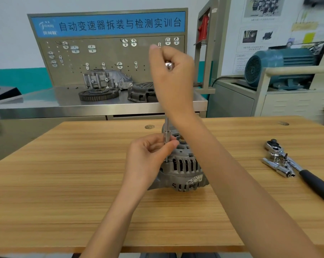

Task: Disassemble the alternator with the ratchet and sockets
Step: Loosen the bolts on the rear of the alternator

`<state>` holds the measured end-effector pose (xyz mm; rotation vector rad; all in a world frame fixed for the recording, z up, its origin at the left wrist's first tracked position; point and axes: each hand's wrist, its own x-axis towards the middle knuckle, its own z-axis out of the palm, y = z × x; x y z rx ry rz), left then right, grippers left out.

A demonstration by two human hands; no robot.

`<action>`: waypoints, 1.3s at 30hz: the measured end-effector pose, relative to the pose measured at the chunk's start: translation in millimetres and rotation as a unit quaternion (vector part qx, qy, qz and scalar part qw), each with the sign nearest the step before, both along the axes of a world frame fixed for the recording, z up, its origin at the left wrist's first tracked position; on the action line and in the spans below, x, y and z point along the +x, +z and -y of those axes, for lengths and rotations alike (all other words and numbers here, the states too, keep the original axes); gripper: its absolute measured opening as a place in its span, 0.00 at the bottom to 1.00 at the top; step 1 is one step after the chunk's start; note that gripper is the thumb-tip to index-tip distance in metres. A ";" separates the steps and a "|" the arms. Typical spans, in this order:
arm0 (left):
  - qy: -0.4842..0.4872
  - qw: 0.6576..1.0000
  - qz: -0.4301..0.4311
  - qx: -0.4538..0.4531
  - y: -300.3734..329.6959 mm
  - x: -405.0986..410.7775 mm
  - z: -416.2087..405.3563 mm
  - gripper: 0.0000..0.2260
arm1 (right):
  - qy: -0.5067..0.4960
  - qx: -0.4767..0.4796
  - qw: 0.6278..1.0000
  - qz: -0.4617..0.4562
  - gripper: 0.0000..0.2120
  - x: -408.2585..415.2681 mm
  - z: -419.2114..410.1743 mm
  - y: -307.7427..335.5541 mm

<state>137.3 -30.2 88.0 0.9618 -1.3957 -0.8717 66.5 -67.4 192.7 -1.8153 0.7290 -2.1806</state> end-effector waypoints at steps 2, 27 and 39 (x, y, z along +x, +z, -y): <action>0.004 1.000 0.000 -0.014 -1.9 -1.0 -0.3 0.06 | -0.183 -0.072 0.980 -0.034 0.20 3.2 1.1 -4.5; 0.013 0.987 0.142 -0.077 -24.5 15.0 12.5 0.03 | 0.126 0.070 0.989 0.033 0.17 -10.4 4.7 5.8; 0.040 0.988 0.112 -0.102 -29.0 10.2 8.9 0.14 | 0.031 0.004 0.999 -0.037 0.22 0.3 0.5 2.1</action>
